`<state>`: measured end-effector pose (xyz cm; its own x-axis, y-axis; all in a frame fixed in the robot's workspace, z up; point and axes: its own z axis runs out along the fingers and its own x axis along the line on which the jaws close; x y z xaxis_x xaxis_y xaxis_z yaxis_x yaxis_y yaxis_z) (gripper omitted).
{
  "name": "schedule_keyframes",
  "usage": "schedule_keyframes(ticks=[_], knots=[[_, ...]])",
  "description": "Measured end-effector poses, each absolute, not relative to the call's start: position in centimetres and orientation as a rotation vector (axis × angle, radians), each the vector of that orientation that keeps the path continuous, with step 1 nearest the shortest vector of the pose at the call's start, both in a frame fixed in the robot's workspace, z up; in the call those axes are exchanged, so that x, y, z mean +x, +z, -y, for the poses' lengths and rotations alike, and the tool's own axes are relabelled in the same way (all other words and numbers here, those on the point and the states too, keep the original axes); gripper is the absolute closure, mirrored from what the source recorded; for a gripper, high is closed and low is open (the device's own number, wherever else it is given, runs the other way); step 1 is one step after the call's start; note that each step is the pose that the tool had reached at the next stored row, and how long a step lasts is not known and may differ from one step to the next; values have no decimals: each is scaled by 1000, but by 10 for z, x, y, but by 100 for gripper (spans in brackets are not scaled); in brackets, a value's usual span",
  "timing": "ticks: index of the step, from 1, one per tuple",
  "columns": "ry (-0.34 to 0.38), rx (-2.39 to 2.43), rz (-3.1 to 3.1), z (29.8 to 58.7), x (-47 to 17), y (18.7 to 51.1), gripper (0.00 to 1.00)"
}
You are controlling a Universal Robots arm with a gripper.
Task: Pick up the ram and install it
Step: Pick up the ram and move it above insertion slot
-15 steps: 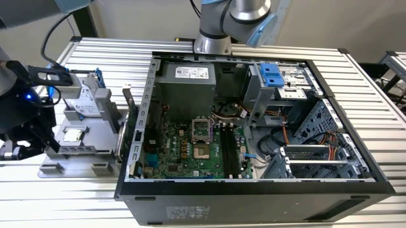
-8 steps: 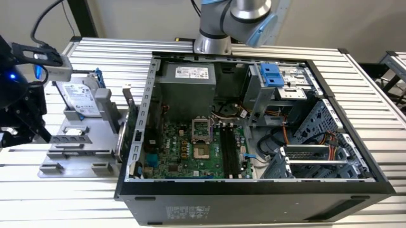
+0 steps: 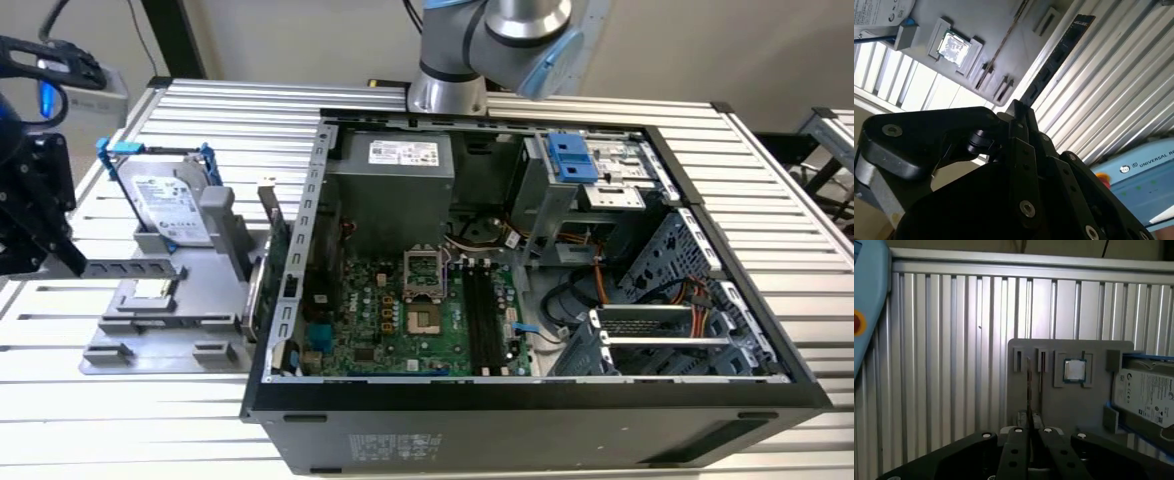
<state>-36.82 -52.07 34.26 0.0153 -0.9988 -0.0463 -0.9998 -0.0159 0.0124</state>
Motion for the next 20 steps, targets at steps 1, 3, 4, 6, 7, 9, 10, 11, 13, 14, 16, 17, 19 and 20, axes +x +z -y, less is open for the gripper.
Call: schedule_keyframes(ticks=[1,3,4,6,7,9,10,11,13,14,16,17,19,20], knots=[[65,-2221,-2187,521,-368,347,100],[65,-2221,-2187,521,-368,356,100],[65,-2221,-2187,521,-368,361,100],[65,-2222,-2187,521,-368,370,100],[65,-2221,-2187,521,-368,374,100],[65,-2222,-2187,521,-368,384,100],[65,-2221,-2187,521,-368,388,100],[65,-2221,-2187,521,-368,393,100],[65,-2221,-2187,521,-368,402,100],[65,-2222,-2187,521,-368,406,100],[65,-2221,-2187,521,-368,406,100],[65,-2221,-2187,521,-368,406,100],[65,-2221,-2187,521,-368,406,100],[65,-2222,-2187,521,-368,407,100]])
